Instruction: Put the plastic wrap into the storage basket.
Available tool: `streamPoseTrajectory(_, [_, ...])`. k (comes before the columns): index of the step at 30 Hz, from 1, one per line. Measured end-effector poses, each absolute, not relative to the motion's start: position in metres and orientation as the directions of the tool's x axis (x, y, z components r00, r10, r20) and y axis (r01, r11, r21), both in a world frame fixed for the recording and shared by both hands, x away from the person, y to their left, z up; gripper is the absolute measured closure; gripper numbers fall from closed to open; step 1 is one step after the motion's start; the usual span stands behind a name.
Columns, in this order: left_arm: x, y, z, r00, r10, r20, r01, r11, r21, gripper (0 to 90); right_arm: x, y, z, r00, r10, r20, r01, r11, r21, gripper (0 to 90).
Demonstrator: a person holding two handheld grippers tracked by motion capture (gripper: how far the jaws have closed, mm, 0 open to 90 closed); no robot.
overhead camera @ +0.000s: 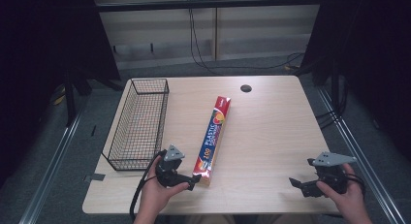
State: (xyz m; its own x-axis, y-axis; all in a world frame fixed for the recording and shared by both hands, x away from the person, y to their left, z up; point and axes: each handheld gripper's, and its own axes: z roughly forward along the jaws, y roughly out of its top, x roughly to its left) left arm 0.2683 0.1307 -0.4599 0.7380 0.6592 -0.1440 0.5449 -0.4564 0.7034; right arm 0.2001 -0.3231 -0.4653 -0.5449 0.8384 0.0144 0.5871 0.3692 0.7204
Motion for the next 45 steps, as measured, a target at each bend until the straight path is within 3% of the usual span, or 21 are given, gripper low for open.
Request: streamPoseTrajectory(45, [0.332,0.082,-0.433,0.650,0.724,-0.229,0.656,-0.383,0.650,4.1,0.203,-0.316,-0.461,-0.520,0.854,0.027,0.570,0.323,0.756,2.6])
